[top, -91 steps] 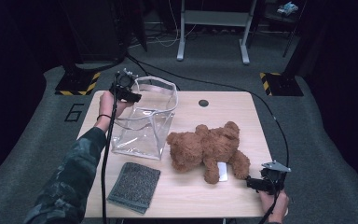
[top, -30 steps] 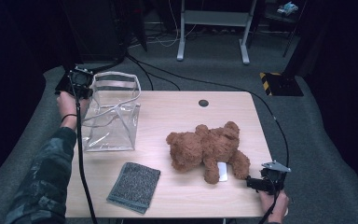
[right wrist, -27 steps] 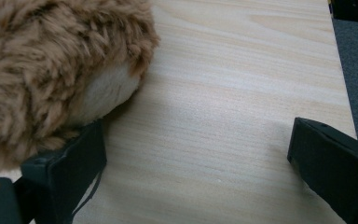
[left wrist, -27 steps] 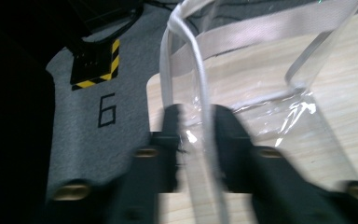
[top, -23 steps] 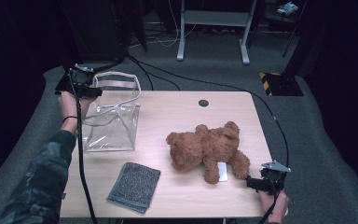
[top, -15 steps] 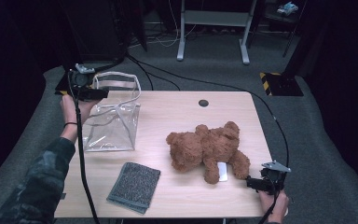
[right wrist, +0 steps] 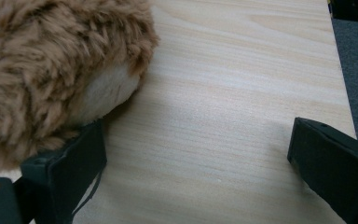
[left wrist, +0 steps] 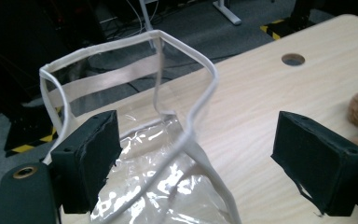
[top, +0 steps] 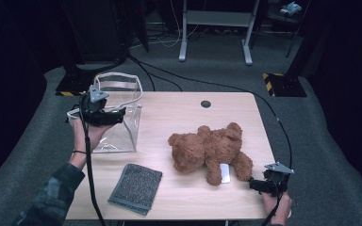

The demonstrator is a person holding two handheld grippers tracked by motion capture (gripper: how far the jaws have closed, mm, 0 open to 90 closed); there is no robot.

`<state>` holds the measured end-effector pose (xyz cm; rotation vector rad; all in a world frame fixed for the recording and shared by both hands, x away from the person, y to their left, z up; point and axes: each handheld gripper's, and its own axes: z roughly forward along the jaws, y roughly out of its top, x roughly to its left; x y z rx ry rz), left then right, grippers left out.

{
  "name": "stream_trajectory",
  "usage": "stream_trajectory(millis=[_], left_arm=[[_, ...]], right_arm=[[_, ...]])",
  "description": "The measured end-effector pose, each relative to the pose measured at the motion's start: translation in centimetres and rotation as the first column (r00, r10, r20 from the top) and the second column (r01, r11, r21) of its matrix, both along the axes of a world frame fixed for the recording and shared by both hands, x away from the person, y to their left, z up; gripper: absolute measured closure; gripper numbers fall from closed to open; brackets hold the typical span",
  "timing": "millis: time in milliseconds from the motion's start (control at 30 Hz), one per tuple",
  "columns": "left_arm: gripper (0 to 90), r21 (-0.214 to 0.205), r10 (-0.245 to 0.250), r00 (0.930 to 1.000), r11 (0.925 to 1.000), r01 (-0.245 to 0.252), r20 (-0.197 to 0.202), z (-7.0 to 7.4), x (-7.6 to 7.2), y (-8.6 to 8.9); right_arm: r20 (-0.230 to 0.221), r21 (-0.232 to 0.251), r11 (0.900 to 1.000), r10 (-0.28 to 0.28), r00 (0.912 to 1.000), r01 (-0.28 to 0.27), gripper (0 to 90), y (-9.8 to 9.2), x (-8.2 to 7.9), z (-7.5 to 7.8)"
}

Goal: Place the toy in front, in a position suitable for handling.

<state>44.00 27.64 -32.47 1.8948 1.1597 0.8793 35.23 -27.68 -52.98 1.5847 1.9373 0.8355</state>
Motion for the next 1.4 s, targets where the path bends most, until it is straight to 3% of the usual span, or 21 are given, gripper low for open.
stream_trajectory(millis=[200,267,300,467,500,533,567,600,767,833,1400], left_arm=[[15.0,-0.006,-0.006,1.0000,1.0000,0.005,-0.008,-2.7,-1.8,-0.5],[16.1,-0.022,-0.005,0.9999,0.9997,0.004,-0.016,-4.0,-2.3,-0.6],[18.2,-0.032,-0.010,0.9993,0.9995,0.009,-0.037,-5.5,-2.4,-0.6],[25.3,-0.040,0.024,0.9944,0.9988,-0.028,-0.103,-9.4,-1.5,-1.1],[26.7,-0.059,0.035,0.9936,0.9974,-0.042,-0.107,-10.1,-1.2,-1.1],[27.1,-0.059,0.035,0.9936,0.9974,-0.042,-0.107,-10.1,-1.2,-1.1],[28.0,-0.044,0.054,0.9921,0.9973,-0.059,-0.113,-11.1,-0.5,-1.3],[29.9,-0.062,0.073,0.9915,0.9949,-0.080,-0.107,-11.6,-0.2,-1.2],[33.7,-0.101,0.127,0.9871,0.9855,-0.137,-0.098,-12.9,0.9,-0.8],[36.0,-0.110,0.133,0.9837,0.9831,-0.146,-0.121,-13.8,1.6,-0.7],[38.8,-0.092,0.130,0.9879,0.9862,-0.137,-0.085,-14.5,2.1,-0.9]], right_arm=[[0.000,0.000,1.0000,0.000,1.0000,0.000,3.5,0.0,0.0,0.0],[0.000,0.000,1.0000,0.000,1.0000,0.000,3.5,0.0,0.0,0.0],[0.000,0.000,1.0000,0.000,1.0000,0.000,3.4,0.0,0.0,0.0],[0.000,0.000,1.0000,0.000,1.0000,0.000,3.5,0.0,0.0,0.0],[0.000,0.000,1.0000,0.000,1.0000,0.000,3.5,0.0,0.0,0.0],[0.000,0.000,1.0000,0.000,1.0000,0.000,3.5,0.0,0.0,0.0],[0.000,0.000,1.0000,0.000,1.0000,0.000,3.5,0.0,0.0,0.0],[0.000,0.000,1.0000,0.000,1.0000,0.000,3.5,0.0,0.0,0.0],[0.000,0.000,1.0000,0.000,1.0000,0.000,3.5,0.0,0.0,0.0],[0.000,0.000,1.0000,0.000,1.0000,0.000,3.5,0.0,0.0,0.0],[0.000,0.000,1.0000,-0.001,1.0000,0.001,3.5,0.0,0.0,0.0]])
